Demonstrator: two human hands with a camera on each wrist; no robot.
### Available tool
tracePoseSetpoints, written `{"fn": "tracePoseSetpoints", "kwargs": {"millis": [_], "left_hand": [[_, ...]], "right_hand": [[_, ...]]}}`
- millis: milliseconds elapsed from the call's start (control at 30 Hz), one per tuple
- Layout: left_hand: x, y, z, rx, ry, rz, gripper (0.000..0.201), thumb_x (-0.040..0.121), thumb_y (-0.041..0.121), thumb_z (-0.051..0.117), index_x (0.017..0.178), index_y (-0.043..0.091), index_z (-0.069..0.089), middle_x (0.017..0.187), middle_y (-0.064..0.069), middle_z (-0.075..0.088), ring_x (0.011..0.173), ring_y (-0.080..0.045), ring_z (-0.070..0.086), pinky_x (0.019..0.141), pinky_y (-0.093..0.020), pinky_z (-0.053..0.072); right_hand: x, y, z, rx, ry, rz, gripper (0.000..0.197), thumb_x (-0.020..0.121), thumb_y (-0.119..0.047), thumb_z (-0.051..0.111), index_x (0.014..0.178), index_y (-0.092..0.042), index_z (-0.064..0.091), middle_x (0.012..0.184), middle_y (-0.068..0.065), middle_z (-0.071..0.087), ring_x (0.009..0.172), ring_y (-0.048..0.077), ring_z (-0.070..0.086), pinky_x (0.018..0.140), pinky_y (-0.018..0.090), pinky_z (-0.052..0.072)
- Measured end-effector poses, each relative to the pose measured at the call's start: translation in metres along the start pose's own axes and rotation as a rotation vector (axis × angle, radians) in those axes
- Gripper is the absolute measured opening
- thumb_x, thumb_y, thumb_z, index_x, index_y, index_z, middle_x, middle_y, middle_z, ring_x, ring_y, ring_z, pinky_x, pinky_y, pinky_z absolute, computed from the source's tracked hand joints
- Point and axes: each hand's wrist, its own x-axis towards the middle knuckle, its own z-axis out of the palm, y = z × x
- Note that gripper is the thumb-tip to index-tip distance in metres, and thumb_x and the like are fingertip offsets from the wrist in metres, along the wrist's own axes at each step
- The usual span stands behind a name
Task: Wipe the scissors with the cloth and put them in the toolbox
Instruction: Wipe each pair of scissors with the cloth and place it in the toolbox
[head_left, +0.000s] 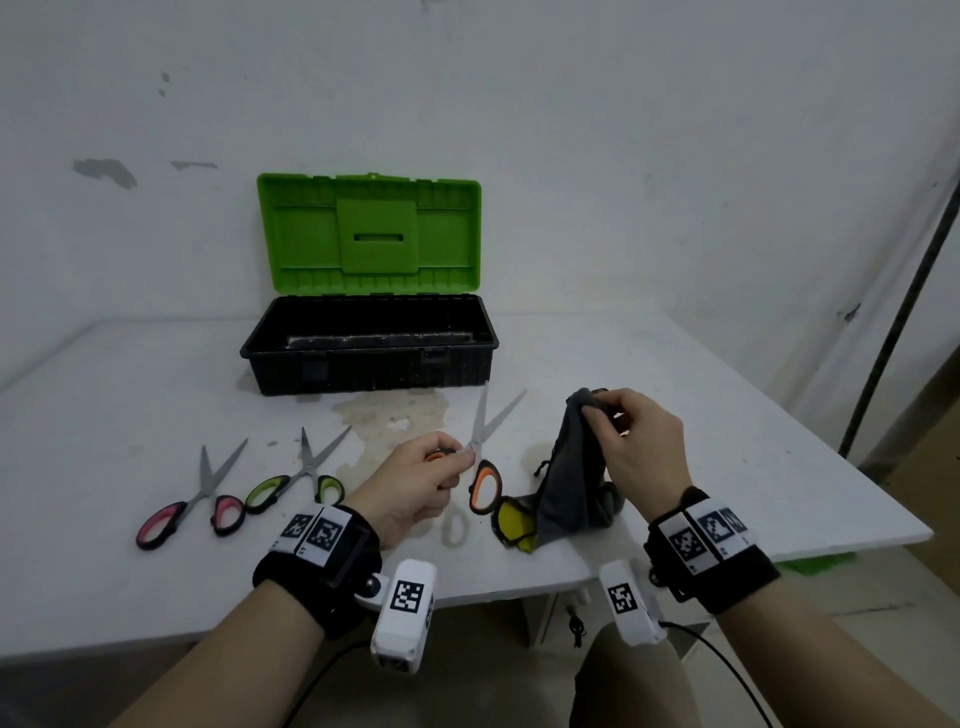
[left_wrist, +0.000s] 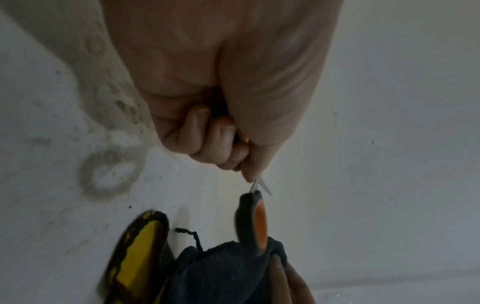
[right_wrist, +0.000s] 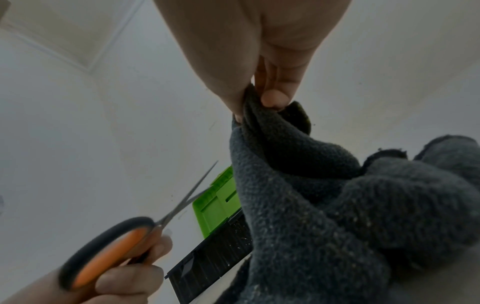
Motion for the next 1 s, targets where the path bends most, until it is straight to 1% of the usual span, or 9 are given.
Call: {"fn": "tracePoseSetpoints", "kwargs": {"millis": [167,300,433,533,633,700,767,900,1000], "left_hand": [[0.000,0.000,0.001,0.041,0.042,-0.004,0.023,0.101,0.023,0.056,0.081,0.014,0.051,0.064,0.000,0.043,0.048,-0.012,0.031,0.045,-0.022,0.022],[0.001,0.000,0.003,0.069,0.084,0.019,0.023,0.102,0.020,0.053,0.080,0.014,0.050,0.065,0.001,0.040,0.052,-0.011,0.038,0.048,-0.020,0.028],[0.004,-0.001,0.003,0.004,0.097,0.015,0.013,0.103,0.016,0.049,0.090,0.014,0.047,0.060,0.004,0.032,0.050,-0.012,0.030,0.050,-0.026,0.023],[0.004,-0.001,0.003,-0.037,0.088,0.022,0.017,0.104,0.016,0.042,0.087,0.015,0.044,0.064,0.001,0.037,0.051,-0.012,0.034,0.051,-0.025,0.026],[0.004,-0.002,0.002,-0.005,0.127,0.046,0.022,0.102,0.021,0.044,0.088,0.012,0.058,0.076,-0.004,0.049,0.059,-0.013,0.045,0.056,-0.028,0.031],[0.003,-0.002,0.002,-0.009,0.123,0.045,0.030,0.107,0.020,0.039,0.100,0.008,0.066,0.081,-0.003,0.054,0.067,-0.013,0.049,0.061,-0.027,0.037],[0.001,-0.001,0.003,-0.078,0.086,0.016,0.031,0.109,0.020,0.037,0.107,0.007,0.065,0.081,-0.001,0.056,0.068,-0.014,0.051,0.063,-0.027,0.041],[-0.001,0.001,0.005,-0.184,0.034,-0.019,0.020,0.109,0.018,0.036,0.107,0.009,0.054,0.075,-0.001,0.055,0.057,-0.012,0.049,0.056,-0.024,0.035],[0.001,-0.001,0.007,-0.175,0.036,-0.003,0.016,0.108,0.017,0.040,0.107,0.009,0.054,0.080,-0.002,0.057,0.059,-0.011,0.051,0.054,-0.022,0.034]], "right_hand": [[0.000,-0.005,0.002,0.005,-0.020,-0.013,0.003,0.087,-0.024,0.067,0.089,-0.023,0.070,0.091,-0.011,0.069,0.077,0.010,0.061,0.075,0.031,0.051],[-0.001,-0.008,0.004,0.010,-0.038,-0.024,0.003,0.088,-0.024,0.067,0.087,-0.027,0.067,0.088,-0.013,0.067,0.075,0.003,0.059,0.071,0.021,0.043],[-0.001,-0.010,0.005,0.009,-0.048,-0.017,0.002,0.088,-0.025,0.067,0.087,-0.027,0.068,0.088,-0.014,0.067,0.076,0.003,0.059,0.072,0.022,0.044],[-0.001,-0.010,0.004,0.009,-0.050,-0.020,0.005,0.088,-0.025,0.067,0.086,-0.029,0.067,0.087,-0.016,0.066,0.076,0.002,0.059,0.071,0.022,0.044],[-0.001,-0.010,0.004,0.006,-0.051,-0.023,0.006,0.088,-0.025,0.067,0.085,-0.030,0.066,0.087,-0.015,0.066,0.076,0.002,0.059,0.071,0.021,0.043],[-0.002,-0.011,0.005,0.001,-0.054,-0.026,0.004,0.088,-0.025,0.067,0.086,-0.028,0.068,0.087,-0.014,0.067,0.076,0.004,0.059,0.071,0.022,0.043],[-0.002,-0.012,0.005,-0.001,-0.056,-0.031,0.003,0.088,-0.025,0.067,0.088,-0.026,0.069,0.088,-0.014,0.066,0.076,0.003,0.058,0.071,0.021,0.042],[-0.005,-0.015,0.006,0.015,-0.087,-0.053,0.004,0.088,-0.026,0.066,0.090,-0.026,0.070,0.090,-0.014,0.067,0.077,0.002,0.058,0.069,0.018,0.042],[-0.009,-0.020,0.007,0.034,-0.135,-0.100,0.003,0.088,-0.026,0.067,0.089,-0.027,0.069,0.085,-0.017,0.065,0.077,0.002,0.058,0.066,0.014,0.041]]}}
